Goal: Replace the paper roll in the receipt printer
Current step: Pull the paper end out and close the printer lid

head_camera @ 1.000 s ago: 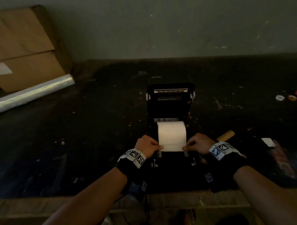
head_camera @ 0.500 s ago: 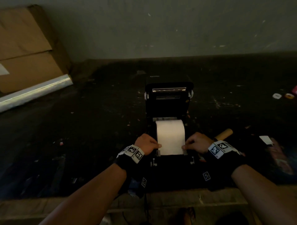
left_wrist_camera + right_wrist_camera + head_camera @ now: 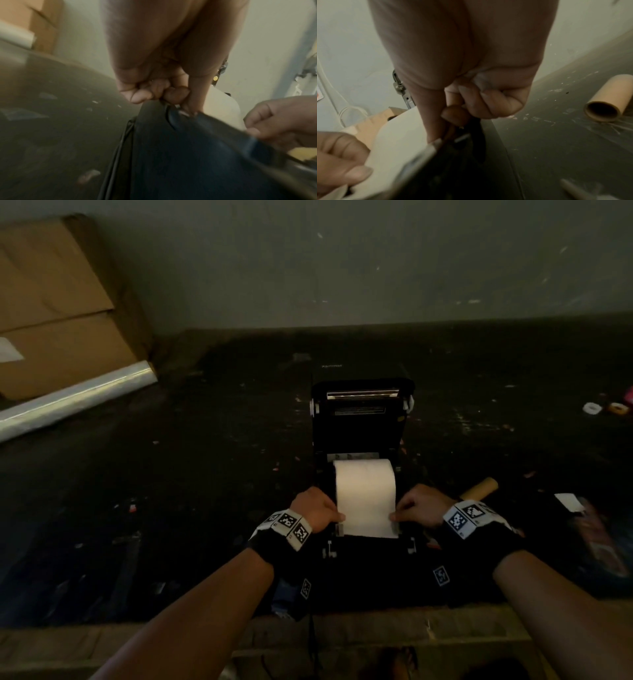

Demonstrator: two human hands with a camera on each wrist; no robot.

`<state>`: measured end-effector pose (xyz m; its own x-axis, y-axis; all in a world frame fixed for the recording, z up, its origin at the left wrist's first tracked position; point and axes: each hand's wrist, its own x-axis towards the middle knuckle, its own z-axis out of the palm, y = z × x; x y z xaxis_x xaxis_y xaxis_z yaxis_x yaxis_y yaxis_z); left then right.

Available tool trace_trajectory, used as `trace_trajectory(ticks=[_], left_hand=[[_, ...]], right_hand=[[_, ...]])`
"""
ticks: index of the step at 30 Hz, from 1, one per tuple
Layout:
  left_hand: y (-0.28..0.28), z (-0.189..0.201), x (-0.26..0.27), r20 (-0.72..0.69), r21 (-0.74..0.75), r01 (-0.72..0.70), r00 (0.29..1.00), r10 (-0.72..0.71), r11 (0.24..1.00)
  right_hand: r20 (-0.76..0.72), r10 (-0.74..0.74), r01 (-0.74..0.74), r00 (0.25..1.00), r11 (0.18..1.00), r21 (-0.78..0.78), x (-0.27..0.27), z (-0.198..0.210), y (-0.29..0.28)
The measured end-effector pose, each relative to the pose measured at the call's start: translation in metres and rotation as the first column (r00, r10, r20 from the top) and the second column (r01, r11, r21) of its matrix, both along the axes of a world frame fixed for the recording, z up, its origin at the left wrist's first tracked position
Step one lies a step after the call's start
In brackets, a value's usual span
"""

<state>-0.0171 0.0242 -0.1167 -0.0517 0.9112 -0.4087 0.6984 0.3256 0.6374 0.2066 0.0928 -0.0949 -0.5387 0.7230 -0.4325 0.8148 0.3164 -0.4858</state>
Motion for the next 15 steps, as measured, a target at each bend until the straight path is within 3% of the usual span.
trace_trajectory(ticks=[6,15], left_hand=[[0.0069,0.0061,-0.0016,-0.010,-0.085,0.055,0.998,-0.056,0.995],[0.0047,0.0023,-0.0007,0.057,-0.046,0.006,0.998,-0.004,0.999]], right_hand=[[0.046,0.007,-0.006,0.999,1.000,-0.017,-0.0057,0.0047,0.0024],[0.062,0.006,-0.004,0.998,1.000,-0.024,-0.0064,0.0034,0.0048]])
